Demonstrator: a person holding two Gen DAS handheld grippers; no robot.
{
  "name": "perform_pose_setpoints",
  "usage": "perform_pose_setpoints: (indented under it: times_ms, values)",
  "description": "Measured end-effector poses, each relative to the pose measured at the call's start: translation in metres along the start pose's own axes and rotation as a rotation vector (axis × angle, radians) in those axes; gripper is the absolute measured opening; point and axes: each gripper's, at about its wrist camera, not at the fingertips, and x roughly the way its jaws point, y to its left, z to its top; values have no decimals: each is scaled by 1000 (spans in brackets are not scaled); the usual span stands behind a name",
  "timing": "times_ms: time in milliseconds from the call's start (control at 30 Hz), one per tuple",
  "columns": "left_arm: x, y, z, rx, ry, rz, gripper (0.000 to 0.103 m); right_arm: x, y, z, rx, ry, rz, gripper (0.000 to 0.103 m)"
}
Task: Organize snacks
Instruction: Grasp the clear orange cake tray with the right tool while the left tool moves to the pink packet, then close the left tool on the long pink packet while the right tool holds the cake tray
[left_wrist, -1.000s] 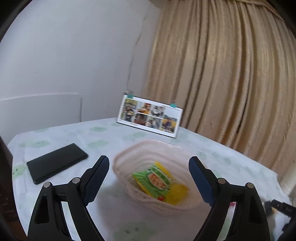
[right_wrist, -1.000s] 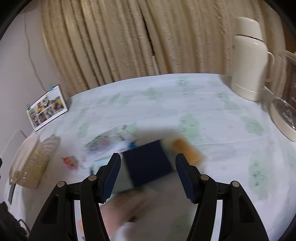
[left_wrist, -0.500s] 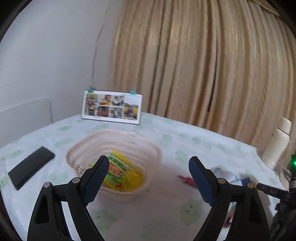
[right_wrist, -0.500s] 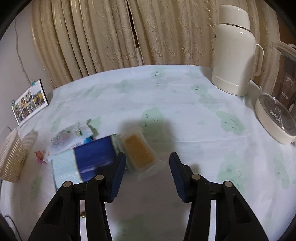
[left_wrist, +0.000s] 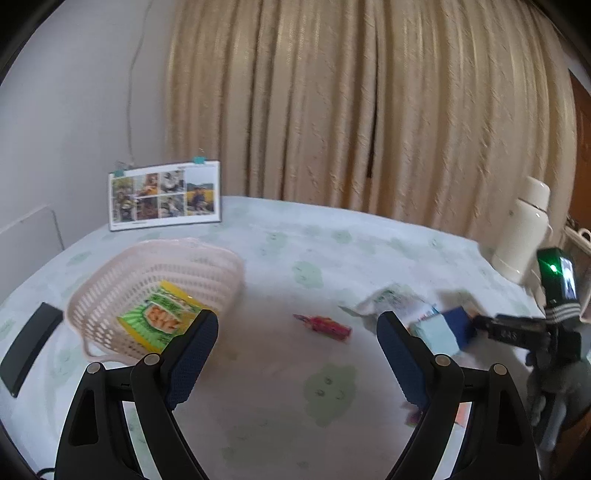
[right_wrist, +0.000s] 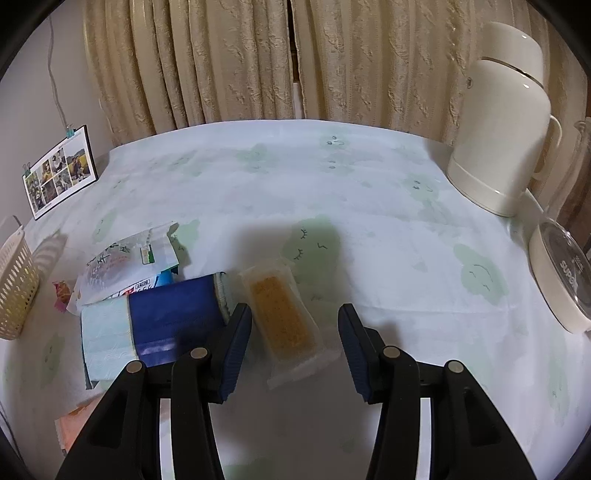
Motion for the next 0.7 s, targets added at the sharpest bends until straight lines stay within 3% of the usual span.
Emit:
perform_pose_setpoints:
  times_ms: [367,467,700]
  values:
    - [25,-23,-6,9,125,-114,88,7,-5,1,21,30,57,37]
    - [32,-33,-7,23,158,-149,88,7,-5,1,22,32,51,26]
    - [52,-58,-16,66,264,-245,88,6,-10,-1,55,29,40,26]
